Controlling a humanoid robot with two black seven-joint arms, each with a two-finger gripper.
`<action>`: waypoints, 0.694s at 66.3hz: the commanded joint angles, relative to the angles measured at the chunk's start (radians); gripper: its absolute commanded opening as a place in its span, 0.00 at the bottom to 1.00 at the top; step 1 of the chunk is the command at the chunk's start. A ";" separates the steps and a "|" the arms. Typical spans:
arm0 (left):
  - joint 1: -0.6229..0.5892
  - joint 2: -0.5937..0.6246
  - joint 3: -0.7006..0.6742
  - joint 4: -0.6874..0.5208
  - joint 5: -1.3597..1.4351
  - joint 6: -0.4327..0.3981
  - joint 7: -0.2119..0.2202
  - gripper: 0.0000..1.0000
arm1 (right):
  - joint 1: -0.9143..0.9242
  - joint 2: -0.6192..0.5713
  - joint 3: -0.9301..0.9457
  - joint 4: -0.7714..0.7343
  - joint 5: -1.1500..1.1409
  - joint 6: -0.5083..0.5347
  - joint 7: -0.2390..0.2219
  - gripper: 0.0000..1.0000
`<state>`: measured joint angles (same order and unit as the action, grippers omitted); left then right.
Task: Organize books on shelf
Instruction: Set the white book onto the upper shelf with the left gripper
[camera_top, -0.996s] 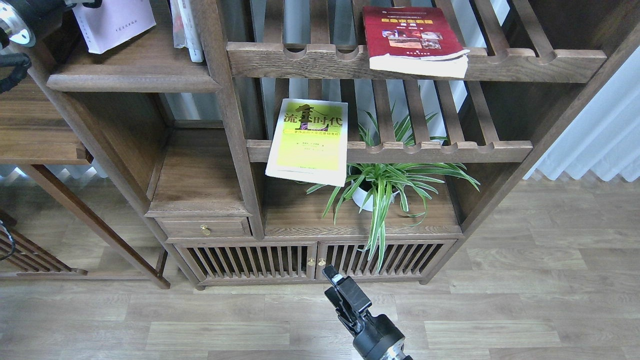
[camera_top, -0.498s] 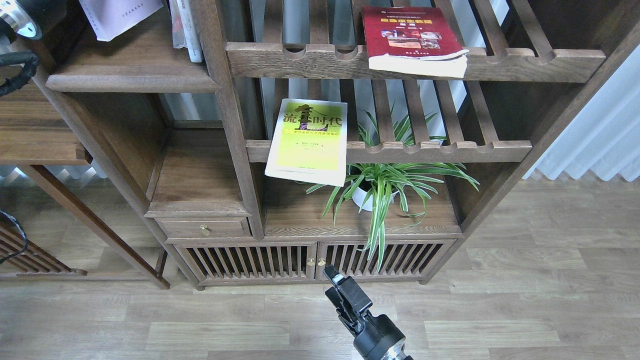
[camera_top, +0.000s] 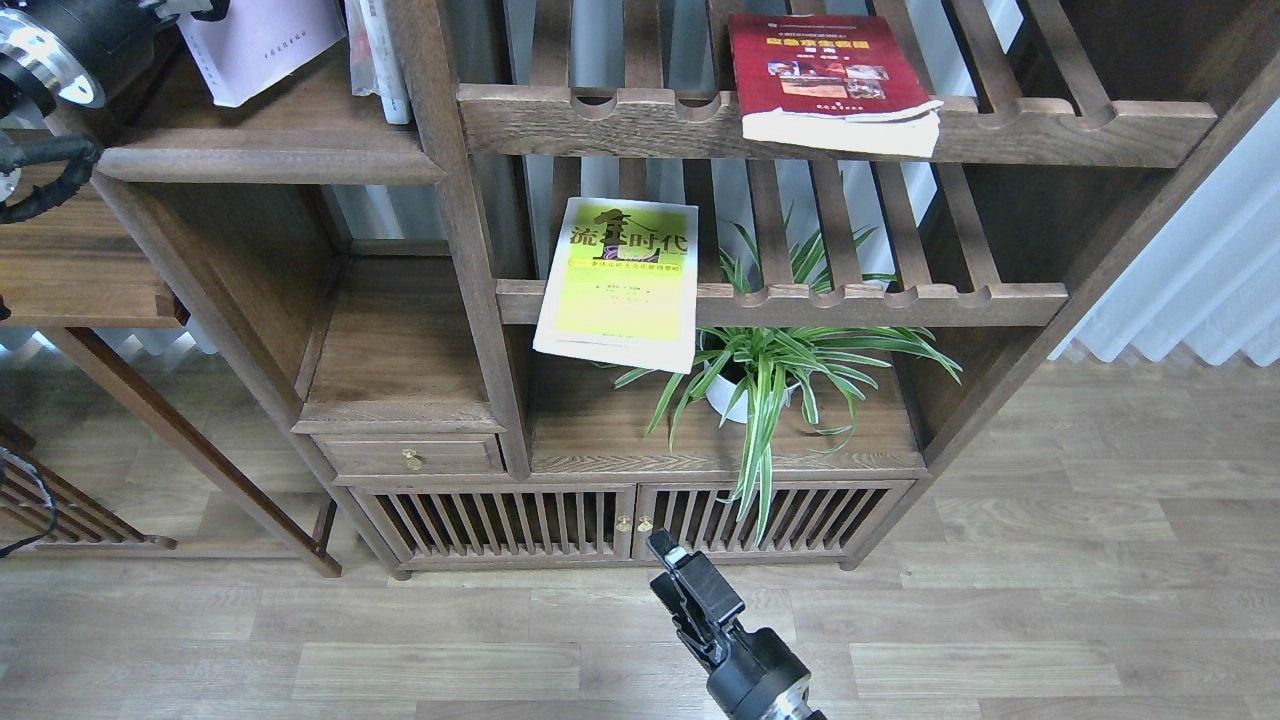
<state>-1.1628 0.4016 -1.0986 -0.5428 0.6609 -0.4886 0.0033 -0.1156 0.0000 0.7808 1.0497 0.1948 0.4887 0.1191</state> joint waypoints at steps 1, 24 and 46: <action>0.000 0.000 -0.006 0.000 0.000 0.000 0.000 0.05 | -0.001 0.000 0.000 0.001 0.000 0.000 -0.001 0.99; 0.002 -0.012 -0.009 0.011 -0.003 0.000 0.003 0.28 | -0.006 0.000 -0.003 0.004 0.000 0.000 -0.001 0.99; -0.003 -0.029 -0.009 0.018 -0.003 0.000 0.001 0.35 | -0.004 0.000 -0.005 0.004 0.000 0.000 -0.001 0.99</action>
<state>-1.1601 0.3770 -1.1081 -0.5257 0.6579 -0.4886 0.0056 -0.1209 0.0000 0.7764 1.0540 0.1948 0.4887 0.1180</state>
